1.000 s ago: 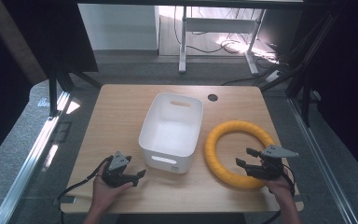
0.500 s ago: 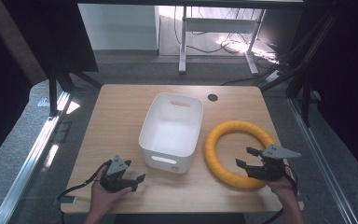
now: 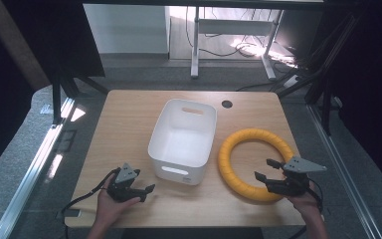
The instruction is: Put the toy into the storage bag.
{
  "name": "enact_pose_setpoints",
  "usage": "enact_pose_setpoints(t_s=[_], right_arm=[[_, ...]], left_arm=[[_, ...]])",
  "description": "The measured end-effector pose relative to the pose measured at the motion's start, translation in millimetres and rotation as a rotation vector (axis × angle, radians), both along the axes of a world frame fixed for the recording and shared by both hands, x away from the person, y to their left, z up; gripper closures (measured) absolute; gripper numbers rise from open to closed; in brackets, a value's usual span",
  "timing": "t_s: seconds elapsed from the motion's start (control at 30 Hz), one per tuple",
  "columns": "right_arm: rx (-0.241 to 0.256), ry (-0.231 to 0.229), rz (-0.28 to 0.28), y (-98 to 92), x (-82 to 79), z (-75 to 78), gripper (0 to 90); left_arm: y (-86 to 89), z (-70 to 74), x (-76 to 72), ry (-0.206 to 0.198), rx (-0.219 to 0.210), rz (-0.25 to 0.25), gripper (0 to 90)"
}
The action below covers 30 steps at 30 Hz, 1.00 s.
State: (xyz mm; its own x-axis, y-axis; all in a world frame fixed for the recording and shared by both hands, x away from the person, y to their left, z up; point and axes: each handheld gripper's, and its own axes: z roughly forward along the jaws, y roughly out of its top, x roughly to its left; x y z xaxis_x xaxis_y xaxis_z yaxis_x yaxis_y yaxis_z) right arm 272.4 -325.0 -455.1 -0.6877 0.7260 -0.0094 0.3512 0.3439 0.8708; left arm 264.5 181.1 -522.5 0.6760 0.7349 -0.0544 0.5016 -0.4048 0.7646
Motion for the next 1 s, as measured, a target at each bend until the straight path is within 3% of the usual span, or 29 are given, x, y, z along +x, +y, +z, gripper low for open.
enact_pose_setpoints(t_s=[0.23, 0.5, 0.53, 0.57, 0.73, 0.83, 1.0], right_arm=[[-0.021, 0.031, 0.023, 1.0, 5.9, -0.3, 32.1], [-0.189, 0.122, 0.119, 23.5, 15.1, 16.4, 31.7], [-0.189, 0.122, 0.119, 23.5, 15.1, 16.4, 31.7], [-0.244, 0.165, 0.147, 31.5, 20.2, 16.4, 31.7], [-0.36, 0.288, 0.199, 46.5, 35.8, 0.6, 31.6], [-0.4, 0.353, 0.231, 52.5, 43.7, -10.3, 31.7], [-0.442, 0.402, 0.262, 61.9, 44.4, -19.3, 32.3]], left_arm=[[-0.2, 0.7, -1.2, 0.001, -0.008, 0.006, 20.8], [-1.4, 0.0, -2.9, 0.009, -0.012, 0.0, 20.8], [-1.4, 0.0, -2.9, 0.009, -0.012, 0.0, 20.8], [-1.5, -0.1, -2.9, 0.009, -0.011, -0.001, 20.8], [-2.1, -0.9, -3.0, 0.012, -0.008, -0.004, 20.8], [-2.5, -1.4, -2.9, 0.015, -0.002, -0.006, 20.8], [-3.6, -2.8, -2.6, 0.02, 0.004, -0.008, 20.8]])
